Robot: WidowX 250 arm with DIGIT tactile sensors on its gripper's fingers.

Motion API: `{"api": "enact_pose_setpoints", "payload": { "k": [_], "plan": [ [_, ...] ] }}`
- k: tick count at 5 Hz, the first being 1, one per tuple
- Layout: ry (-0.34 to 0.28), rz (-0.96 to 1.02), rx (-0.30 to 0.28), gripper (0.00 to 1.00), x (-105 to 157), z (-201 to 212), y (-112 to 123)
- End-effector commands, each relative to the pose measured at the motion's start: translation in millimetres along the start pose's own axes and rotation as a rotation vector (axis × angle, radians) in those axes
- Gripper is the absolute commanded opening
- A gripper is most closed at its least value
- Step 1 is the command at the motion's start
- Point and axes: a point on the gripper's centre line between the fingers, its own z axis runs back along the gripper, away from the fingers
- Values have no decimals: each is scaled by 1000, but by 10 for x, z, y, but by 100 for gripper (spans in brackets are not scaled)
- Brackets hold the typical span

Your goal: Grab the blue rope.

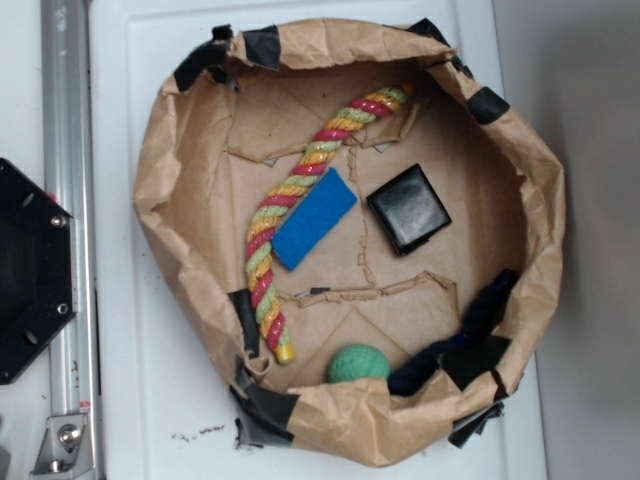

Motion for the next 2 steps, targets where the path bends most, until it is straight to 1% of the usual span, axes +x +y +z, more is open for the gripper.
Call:
{"api": "enact_pose_setpoints", "payload": {
  "k": [1, 2],
  "plan": [
    [0, 0, 0, 100, 0, 0, 0],
    [-15, 118, -46, 100, 465, -372, 174]
  ]
}}
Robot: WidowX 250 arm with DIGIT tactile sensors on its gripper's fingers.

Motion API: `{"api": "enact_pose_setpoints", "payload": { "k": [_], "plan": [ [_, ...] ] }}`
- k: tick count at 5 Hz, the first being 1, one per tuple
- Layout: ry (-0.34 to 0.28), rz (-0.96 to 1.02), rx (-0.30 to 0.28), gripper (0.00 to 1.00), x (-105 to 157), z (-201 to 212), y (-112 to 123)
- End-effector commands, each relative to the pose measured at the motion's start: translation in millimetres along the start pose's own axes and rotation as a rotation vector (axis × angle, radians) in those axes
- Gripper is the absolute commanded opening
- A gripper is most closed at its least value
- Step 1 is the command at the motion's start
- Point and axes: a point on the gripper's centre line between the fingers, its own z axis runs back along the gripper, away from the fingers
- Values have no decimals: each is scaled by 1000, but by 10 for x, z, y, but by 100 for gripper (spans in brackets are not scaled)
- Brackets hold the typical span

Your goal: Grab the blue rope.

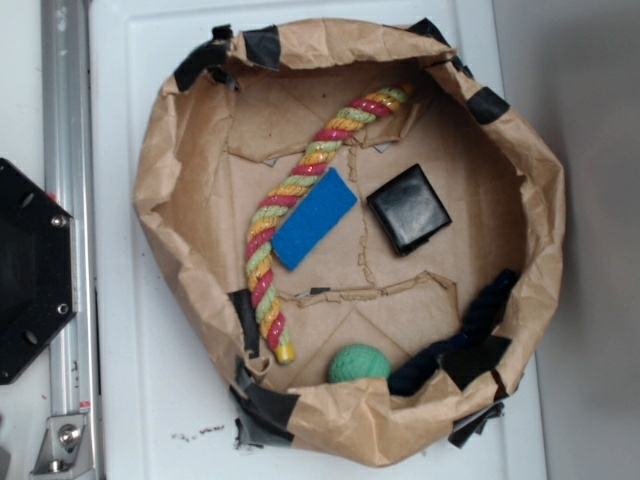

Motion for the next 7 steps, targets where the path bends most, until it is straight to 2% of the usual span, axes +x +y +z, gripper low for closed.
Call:
{"api": "enact_pose_setpoints", "payload": {
  "k": [1, 2, 3, 4, 5, 6, 7],
  "plan": [
    [8, 189, -143, 100, 905, -677, 200],
    [-16, 221, -292, 100, 1192, -1118, 110],
    [19, 247, -259, 100, 1422, -1576, -15],
    [42, 230, -216, 100, 1631, -1869, -293],
    [92, 211, -196, 100, 1730, -2020, -665],
    [112, 184, -248, 100, 1739, -2036, -986],
    [132, 176, -319, 100, 1675, -2068, -1135]
  ]
}}
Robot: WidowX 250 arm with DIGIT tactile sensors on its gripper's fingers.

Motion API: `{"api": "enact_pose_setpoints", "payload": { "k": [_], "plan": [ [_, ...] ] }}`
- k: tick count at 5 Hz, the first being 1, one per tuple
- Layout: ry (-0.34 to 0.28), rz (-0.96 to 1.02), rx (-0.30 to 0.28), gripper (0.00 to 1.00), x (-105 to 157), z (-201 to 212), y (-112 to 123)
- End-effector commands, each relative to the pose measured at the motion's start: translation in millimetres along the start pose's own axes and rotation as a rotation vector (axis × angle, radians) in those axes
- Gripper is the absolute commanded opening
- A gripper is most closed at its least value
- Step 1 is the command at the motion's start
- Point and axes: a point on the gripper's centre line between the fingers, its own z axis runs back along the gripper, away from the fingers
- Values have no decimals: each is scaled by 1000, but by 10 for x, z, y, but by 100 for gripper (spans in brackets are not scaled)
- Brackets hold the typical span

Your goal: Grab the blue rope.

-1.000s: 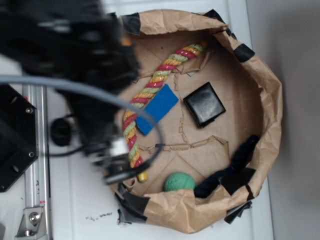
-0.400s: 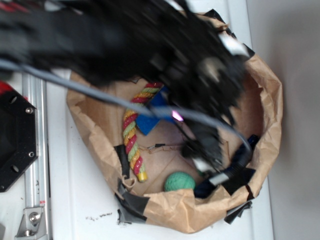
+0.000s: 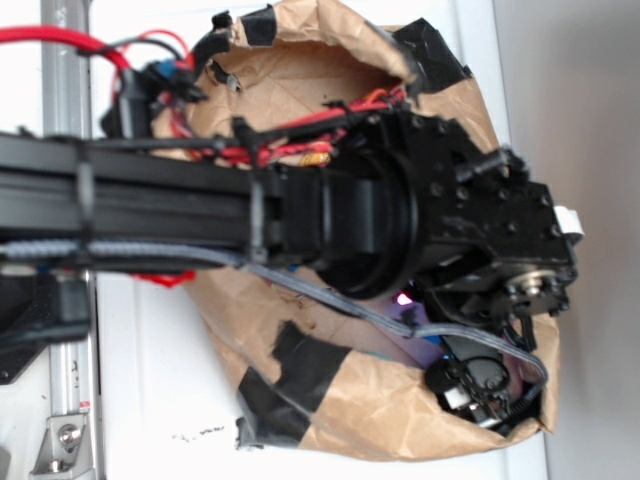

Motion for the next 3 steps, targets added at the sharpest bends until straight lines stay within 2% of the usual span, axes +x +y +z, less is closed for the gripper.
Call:
{"api": "enact_pose_setpoints", "payload": {
  "k": [1, 2, 3],
  "plan": [
    [-40, -65, -150, 100, -284, 135, -390],
    [-82, -51, -177, 100, -409, 283, -357],
    [-58, -94, -165, 100, -417, 187, -436]
  ]
}}
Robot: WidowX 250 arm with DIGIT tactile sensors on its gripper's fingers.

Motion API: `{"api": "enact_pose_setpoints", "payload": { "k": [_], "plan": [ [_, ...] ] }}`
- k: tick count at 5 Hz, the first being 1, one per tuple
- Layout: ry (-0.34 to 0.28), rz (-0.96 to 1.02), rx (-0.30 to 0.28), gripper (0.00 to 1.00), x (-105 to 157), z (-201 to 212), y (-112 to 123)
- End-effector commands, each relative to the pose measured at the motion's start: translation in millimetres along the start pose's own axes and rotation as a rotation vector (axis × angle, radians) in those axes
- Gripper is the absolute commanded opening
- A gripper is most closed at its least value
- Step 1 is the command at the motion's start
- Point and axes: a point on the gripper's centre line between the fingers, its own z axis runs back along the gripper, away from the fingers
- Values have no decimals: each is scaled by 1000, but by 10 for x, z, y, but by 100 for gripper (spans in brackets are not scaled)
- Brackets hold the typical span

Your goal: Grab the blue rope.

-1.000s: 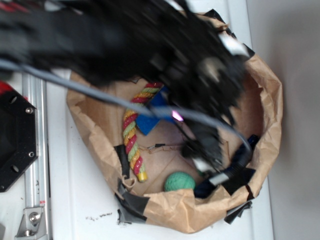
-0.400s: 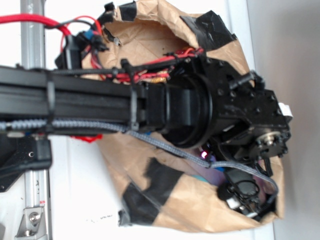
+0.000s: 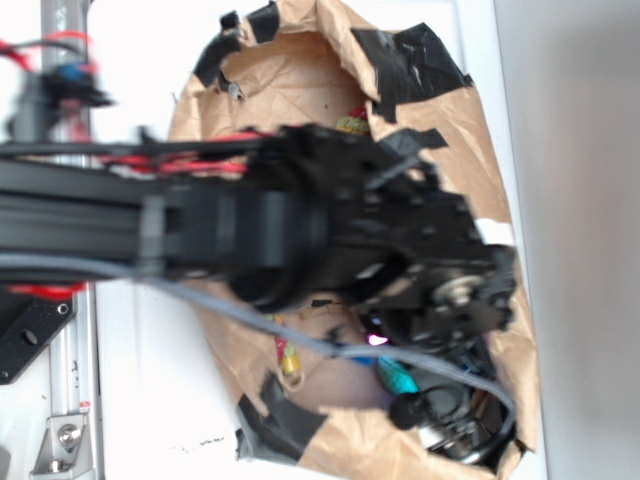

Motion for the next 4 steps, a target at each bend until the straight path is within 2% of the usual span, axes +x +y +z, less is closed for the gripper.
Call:
{"api": "enact_pose_setpoints", "payload": {
  "k": [1, 3, 4],
  "plan": [
    [15, -127, -28, 100, -133, -70, -348],
    [94, -107, -36, 100, -293, -291, -368],
    [129, -93, 52, 100, -375, -410, -143]
  ]
}}
